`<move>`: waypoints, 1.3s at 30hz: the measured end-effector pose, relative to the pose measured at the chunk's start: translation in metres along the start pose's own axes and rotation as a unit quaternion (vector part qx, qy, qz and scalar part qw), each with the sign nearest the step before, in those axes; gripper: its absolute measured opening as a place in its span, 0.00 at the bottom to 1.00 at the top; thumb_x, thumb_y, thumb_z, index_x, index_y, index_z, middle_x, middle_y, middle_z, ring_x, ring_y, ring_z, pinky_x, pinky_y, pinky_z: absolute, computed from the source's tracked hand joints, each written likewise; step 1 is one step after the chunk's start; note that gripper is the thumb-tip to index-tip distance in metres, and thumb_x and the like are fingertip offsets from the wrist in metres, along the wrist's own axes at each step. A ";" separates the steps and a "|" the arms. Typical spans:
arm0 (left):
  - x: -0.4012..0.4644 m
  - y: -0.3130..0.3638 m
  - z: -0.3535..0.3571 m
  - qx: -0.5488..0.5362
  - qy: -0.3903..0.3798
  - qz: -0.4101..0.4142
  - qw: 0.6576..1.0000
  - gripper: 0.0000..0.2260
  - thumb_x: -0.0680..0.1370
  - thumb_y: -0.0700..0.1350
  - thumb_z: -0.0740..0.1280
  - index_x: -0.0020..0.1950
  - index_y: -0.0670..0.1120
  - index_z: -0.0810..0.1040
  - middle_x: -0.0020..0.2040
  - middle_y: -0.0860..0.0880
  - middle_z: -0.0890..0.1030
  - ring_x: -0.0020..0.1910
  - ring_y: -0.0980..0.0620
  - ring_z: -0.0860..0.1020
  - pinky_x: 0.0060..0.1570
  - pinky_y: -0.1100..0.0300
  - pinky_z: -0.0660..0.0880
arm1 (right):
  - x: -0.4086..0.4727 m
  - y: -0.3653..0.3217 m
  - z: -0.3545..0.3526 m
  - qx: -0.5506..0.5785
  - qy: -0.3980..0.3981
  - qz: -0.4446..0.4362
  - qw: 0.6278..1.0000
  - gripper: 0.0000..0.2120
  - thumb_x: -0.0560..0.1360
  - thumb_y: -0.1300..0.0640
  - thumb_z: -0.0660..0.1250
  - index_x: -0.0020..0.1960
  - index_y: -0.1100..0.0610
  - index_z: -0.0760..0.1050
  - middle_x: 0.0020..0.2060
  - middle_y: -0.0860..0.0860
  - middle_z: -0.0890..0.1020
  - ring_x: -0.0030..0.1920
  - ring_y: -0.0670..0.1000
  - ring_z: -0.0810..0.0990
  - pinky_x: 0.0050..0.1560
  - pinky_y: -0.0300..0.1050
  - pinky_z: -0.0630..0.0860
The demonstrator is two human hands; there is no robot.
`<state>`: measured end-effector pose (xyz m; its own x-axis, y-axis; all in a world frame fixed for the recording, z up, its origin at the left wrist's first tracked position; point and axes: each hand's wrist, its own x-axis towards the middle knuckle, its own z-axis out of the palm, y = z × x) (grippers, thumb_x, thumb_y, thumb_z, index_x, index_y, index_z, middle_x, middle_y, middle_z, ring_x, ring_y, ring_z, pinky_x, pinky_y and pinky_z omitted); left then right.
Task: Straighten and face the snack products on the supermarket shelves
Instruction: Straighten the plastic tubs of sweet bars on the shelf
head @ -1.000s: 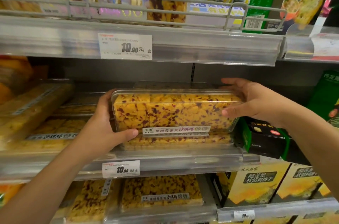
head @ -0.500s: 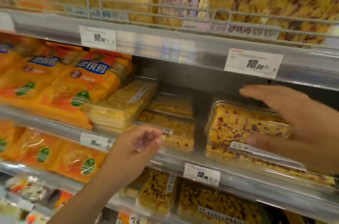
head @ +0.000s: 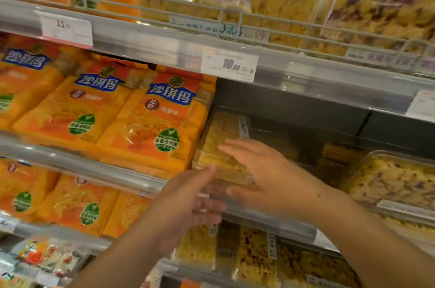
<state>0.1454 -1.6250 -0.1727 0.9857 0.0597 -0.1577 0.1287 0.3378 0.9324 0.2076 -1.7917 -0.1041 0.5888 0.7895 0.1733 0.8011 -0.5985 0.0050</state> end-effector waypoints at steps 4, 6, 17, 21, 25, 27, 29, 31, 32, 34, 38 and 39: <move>0.005 0.004 0.014 -0.008 0.026 0.032 0.999 0.38 0.58 0.67 0.74 0.59 0.45 0.74 0.51 0.43 0.84 0.44 0.44 0.85 0.38 0.54 0.80 | -0.006 -0.016 0.008 0.016 0.011 0.042 0.999 0.38 0.75 0.38 0.61 0.77 0.41 0.43 0.77 0.38 0.49 0.75 0.38 0.43 0.74 0.43 0.44; 0.008 0.008 0.016 -0.006 0.033 0.054 0.998 0.36 0.62 0.67 0.74 0.61 0.44 0.75 0.50 0.44 0.84 0.44 0.45 0.85 0.37 0.56 0.79 | -0.013 -0.026 0.014 0.043 0.023 0.055 0.997 0.41 0.75 0.41 0.61 0.76 0.40 0.36 0.75 0.33 0.43 0.70 0.30 0.34 0.74 0.42 0.40; 0.022 0.046 -0.009 0.119 0.032 0.232 0.965 0.07 0.71 0.43 0.75 0.48 0.47 0.82 0.42 0.49 0.86 0.41 0.50 0.85 0.40 0.54 0.81 | -0.035 -0.027 -0.011 0.169 0.119 0.123 0.971 0.33 0.72 0.44 0.65 0.70 0.28 0.52 0.70 0.28 0.58 0.68 0.27 0.55 0.68 0.30 0.57; 0.047 0.068 -0.023 0.188 -0.064 0.238 0.951 0.13 0.65 0.43 0.77 0.48 0.54 0.84 0.47 0.50 0.85 0.48 0.49 0.84 0.43 0.54 0.81 | -0.024 0.037 -0.049 -0.025 0.114 0.194 0.974 0.39 0.72 0.46 0.71 0.76 0.44 0.54 0.76 0.47 0.58 0.76 0.51 0.54 0.74 0.47 0.53; 0.068 0.077 -0.034 0.125 -0.133 0.235 0.955 0.15 0.63 0.42 0.77 0.49 0.45 0.84 0.48 0.46 0.85 0.50 0.45 0.84 0.44 0.54 0.81 | -0.015 0.074 -0.070 -0.051 0.029 0.265 0.962 0.41 0.71 0.43 0.72 0.77 0.44 0.54 0.75 0.49 0.63 0.72 0.54 0.65 0.64 0.43 0.62; 0.075 0.074 -0.039 0.107 -0.138 0.249 0.953 0.15 0.65 0.40 0.75 0.50 0.42 0.83 0.48 0.45 0.85 0.51 0.45 0.84 0.44 0.55 0.80 | -0.013 0.082 -0.071 -0.031 0.008 0.284 0.958 0.36 0.70 0.41 0.72 0.74 0.42 0.60 0.72 0.48 0.67 0.68 0.53 0.68 0.58 0.41 0.63; 0.080 0.069 -0.044 0.095 -0.143 0.260 0.950 0.12 0.68 0.36 0.73 0.50 0.46 0.84 0.48 0.47 0.85 0.51 0.47 0.83 0.45 0.56 0.80 | -0.012 0.086 -0.069 -0.014 -0.008 0.294 0.956 0.32 0.71 0.40 0.70 0.71 0.41 0.65 0.70 0.47 0.70 0.66 0.51 0.70 0.57 0.41 0.63; 0.083 0.062 -0.046 0.095 -0.128 0.276 0.948 0.13 0.69 0.36 0.73 0.50 0.50 0.85 0.48 0.49 0.85 0.52 0.49 0.83 0.48 0.57 0.80 | -0.012 0.087 -0.067 -0.006 -0.008 0.294 0.956 0.30 0.70 0.40 0.70 0.70 0.43 0.67 0.67 0.47 0.72 0.62 0.49 0.71 0.58 0.41 0.64; 0.084 0.060 -0.047 0.096 -0.113 0.283 0.948 0.14 0.69 0.38 0.73 0.51 0.52 0.85 0.48 0.51 0.85 0.52 0.51 0.83 0.49 0.57 0.80 | -0.013 0.086 -0.066 -0.008 -0.004 0.290 0.957 0.30 0.70 0.40 0.70 0.70 0.43 0.67 0.67 0.46 0.73 0.61 0.48 0.71 0.58 0.42 0.65; 0.084 0.056 -0.049 0.116 -0.102 0.298 0.942 0.16 0.67 0.44 0.74 0.54 0.55 0.83 0.50 0.53 0.85 0.54 0.53 0.82 0.50 0.59 0.79 | -0.014 0.084 -0.065 -0.017 0.002 0.286 0.958 0.30 0.70 0.41 0.70 0.70 0.44 0.68 0.66 0.47 0.74 0.62 0.50 0.73 0.59 0.42 0.66; 0.084 0.052 -0.049 0.170 -0.074 0.299 0.936 0.23 0.69 0.44 0.75 0.63 0.53 0.77 0.53 0.53 0.84 0.55 0.54 0.81 0.50 0.58 0.80 | -0.015 0.081 -0.065 -0.030 0.005 0.286 0.958 0.30 0.71 0.42 0.70 0.70 0.47 0.68 0.65 0.48 0.75 0.62 0.51 0.73 0.57 0.43 0.67; 0.085 0.052 -0.049 0.176 -0.066 0.299 0.936 0.23 0.71 0.41 0.74 0.64 0.52 0.76 0.53 0.54 0.84 0.55 0.55 0.81 0.50 0.56 0.80 | -0.015 0.080 -0.065 -0.034 0.004 0.286 0.958 0.30 0.72 0.42 0.70 0.71 0.47 0.68 0.65 0.48 0.75 0.63 0.52 0.73 0.57 0.42 0.66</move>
<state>0.2302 -1.5563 -0.1536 0.8949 0.0143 0.4461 -0.4450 -0.0494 0.8942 0.2555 -1.8606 -0.0424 0.9279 0.3291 0.1754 0.3390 -0.9404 -0.0287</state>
